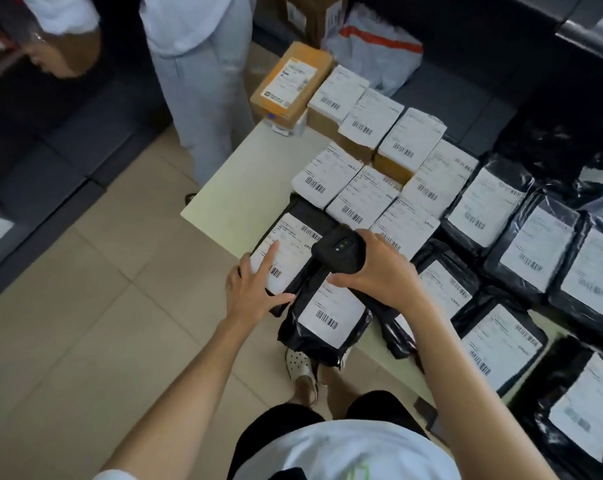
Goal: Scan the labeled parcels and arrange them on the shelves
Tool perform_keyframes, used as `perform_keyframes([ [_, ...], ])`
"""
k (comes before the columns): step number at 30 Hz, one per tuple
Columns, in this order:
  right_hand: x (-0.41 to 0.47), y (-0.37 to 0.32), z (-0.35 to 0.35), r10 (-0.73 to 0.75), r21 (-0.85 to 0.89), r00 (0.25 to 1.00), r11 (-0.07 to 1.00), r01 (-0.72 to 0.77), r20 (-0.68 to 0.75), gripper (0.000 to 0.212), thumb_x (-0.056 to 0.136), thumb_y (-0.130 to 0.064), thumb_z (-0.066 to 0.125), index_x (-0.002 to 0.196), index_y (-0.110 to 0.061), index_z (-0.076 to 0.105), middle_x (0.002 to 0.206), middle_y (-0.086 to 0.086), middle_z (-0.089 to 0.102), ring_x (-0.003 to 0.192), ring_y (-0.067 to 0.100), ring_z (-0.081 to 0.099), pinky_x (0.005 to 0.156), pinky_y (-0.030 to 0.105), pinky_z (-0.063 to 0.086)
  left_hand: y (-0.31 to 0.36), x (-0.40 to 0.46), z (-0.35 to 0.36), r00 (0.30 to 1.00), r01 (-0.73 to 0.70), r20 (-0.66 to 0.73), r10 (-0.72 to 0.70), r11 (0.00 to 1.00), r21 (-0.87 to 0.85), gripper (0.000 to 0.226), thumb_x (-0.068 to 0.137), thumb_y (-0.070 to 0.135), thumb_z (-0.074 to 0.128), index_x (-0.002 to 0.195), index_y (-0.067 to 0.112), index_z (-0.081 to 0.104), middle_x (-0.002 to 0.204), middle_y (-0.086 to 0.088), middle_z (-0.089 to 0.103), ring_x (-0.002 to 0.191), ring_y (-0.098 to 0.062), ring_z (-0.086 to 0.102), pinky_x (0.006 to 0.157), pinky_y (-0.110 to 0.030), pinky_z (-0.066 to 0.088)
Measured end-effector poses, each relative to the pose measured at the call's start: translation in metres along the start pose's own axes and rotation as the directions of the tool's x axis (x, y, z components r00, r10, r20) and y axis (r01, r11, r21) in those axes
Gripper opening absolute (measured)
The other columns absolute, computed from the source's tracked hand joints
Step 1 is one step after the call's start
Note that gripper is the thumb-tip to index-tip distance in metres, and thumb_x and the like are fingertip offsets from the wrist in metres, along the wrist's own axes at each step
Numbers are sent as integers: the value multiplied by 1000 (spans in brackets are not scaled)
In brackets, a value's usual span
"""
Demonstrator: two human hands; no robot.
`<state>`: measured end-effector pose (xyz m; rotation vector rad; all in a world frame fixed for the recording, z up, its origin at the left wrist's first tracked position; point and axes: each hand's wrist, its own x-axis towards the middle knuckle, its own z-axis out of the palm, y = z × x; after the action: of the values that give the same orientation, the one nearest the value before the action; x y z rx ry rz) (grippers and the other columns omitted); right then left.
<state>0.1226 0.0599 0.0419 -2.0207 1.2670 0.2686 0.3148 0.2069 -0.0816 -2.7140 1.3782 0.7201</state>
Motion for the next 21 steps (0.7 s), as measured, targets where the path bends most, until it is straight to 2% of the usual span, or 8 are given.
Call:
perform_keyframes([
  [3, 11, -5, -9, -57, -16, 998, 998, 57, 6, 101, 72, -63, 78, 152, -24, 31, 139, -2, 51, 124, 24, 55, 96, 41, 48, -1, 0, -6, 999, 38, -9, -39, 997, -71, 117, 66, 67, 75, 152, 48, -2, 145, -13, 30, 121, -39, 42, 105, -47, 38],
  [7, 20, -7, -17, -112, -34, 994, 993, 112, -1, 98, 72, -61, 78, 150, -25, 32, 135, -5, 52, 120, 23, 56, 85, 37, 44, -4, -4, -19, 988, 104, -105, -113, 991, -87, 123, 62, 55, 81, 154, 41, 1, 139, -9, 38, 113, -38, 44, 93, -46, 45],
  [12, 20, -12, -27, -152, -42, 988, 987, 152, 4, 99, 70, -63, 78, 149, -25, 32, 133, -5, 52, 119, 24, 56, 94, 45, 48, -14, -10, -43, 948, 150, -259, -186, 976, -155, 128, 57, 52, 84, 156, 30, 5, 128, -9, 47, 106, -36, 46, 88, -46, 45],
  [14, 20, -17, -34, -169, -41, 986, 985, 169, -2, 99, 69, -64, 78, 149, -25, 33, 131, -5, 53, 117, 23, 57, 94, 45, 50, -15, -6, -58, 929, 96, -343, -140, 985, -142, 130, 56, 50, 85, 156, 25, 6, 132, -9, 47, 109, -35, 45, 89, -47, 46],
  [17, 18, -26, -50, -187, -31, 981, 982, 186, -46, 96, 68, -64, 78, 146, -25, 37, 127, -4, 55, 113, 24, 58, 93, 46, 50, -7, 6, -92, 909, 1, -412, -57, 991, -135, 132, 55, 48, 87, 155, 21, 4, 148, -4, 35, 119, -31, 39, 89, -50, 47],
  [21, 9, -39, -75, -157, -31, 971, 988, 154, -181, 97, 66, -66, 79, 144, -24, 39, 127, -3, 55, 114, 25, 58, 90, 45, 52, 18, 33, -148, 839, -164, -525, 144, 986, 9, 134, 48, 46, 90, 155, 15, 14, 148, -2, 34, 122, -31, 38, 85, -48, 48],
])
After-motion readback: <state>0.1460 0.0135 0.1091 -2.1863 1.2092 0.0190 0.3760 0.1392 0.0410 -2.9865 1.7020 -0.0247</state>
